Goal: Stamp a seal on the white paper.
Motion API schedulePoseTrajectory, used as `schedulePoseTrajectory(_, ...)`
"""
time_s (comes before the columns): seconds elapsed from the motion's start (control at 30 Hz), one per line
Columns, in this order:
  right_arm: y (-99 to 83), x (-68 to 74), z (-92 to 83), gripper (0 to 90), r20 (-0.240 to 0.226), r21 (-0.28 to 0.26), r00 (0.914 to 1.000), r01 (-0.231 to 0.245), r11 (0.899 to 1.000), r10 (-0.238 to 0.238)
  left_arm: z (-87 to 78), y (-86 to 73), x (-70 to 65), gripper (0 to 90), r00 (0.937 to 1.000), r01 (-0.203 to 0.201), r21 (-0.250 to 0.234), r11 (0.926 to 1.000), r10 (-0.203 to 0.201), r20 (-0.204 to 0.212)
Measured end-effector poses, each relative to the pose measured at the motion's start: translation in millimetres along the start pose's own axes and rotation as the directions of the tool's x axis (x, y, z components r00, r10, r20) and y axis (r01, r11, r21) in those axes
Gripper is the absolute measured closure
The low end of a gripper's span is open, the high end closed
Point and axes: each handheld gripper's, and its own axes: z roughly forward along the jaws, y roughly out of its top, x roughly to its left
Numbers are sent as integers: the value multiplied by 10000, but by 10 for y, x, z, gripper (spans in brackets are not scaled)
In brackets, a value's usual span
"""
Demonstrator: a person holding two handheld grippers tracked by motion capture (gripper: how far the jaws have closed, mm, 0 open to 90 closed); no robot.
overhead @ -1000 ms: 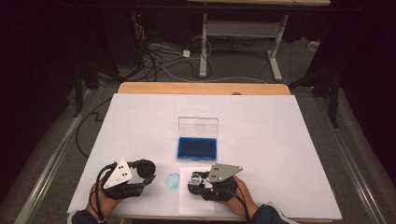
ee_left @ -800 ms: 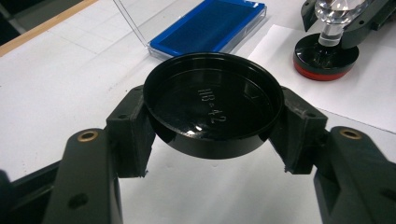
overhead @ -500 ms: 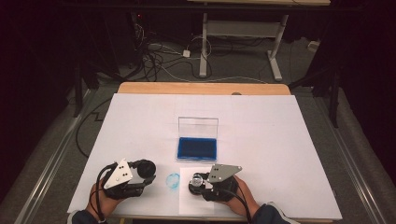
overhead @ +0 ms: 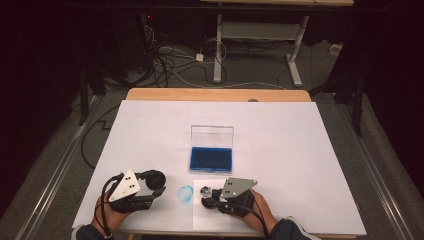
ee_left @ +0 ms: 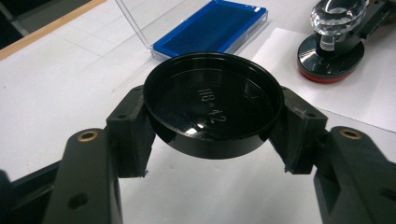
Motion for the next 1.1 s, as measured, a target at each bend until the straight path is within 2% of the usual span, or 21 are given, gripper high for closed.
schedulePoseTrajectory(0.07,12,3,-8,746,81,9,10000,-34,10000,34,-6,5,5,362,10000,25,-74,10000,-24,32)
schedulePoseTrajectory(0.13,5,7,-3,725,-54,89,10000,49,9999,-48,-5,8,-1,362,10000,-16,-40,10000,16,-20)
schedulePoseTrajectory(0.2,1,10,17,567,-216,332,9996,185,9993,-178,-3,9,-8,362,10000,-23,-21,10000,23,-29)
schedulePoseTrajectory(0.23,1,14,22,528,-182,318,9996,200,9993,-195,-5,10,-8,362,10000,-21,-39,10000,21,-16)
schedulePoseTrajectory(0.3,10,4,11,515,-288,194,9995,117,9997,-111,-5,10,-7,362,10000,-31,-20,10000,31,-20)
schedulePoseTrajectory(0.43,26,-8,-14,466,-209,-76,9998,23,10000,-24,-3,9,-11,362,10000,-21,-13,10000,21,-8)
schedulePoseTrajectory(0.5,44,-8,-38,473,-346,-310,9994,-102,9995,91,-1,9,-10,362,10000,-14,-9,10000,14,2)
schedulePoseTrajectory(0.57,54,-4,-50,553,-321,-414,9995,-97,9991,83,2,8,-10,362,10000,-11,13,10000,11,13)
schedulePoseTrajectory(0.63,52,-13,-53,557,-341,-397,9991,-268,9989,255,5,9,-13,362,10000,-30,20,10000,30,10)
schedulePoseTrajectory(0.97,72,-4,-54,567,-468,-323,9989,-73,9995,58,1,11,-8,362,10000,3,-15,10000,-3,5)
schedulePoseTrajectory(1.1,121,-4,-85,568,-414,-557,9989,-221,9982,199,-5,11,-7,362,10000,-3,-35,10000,3,-6)
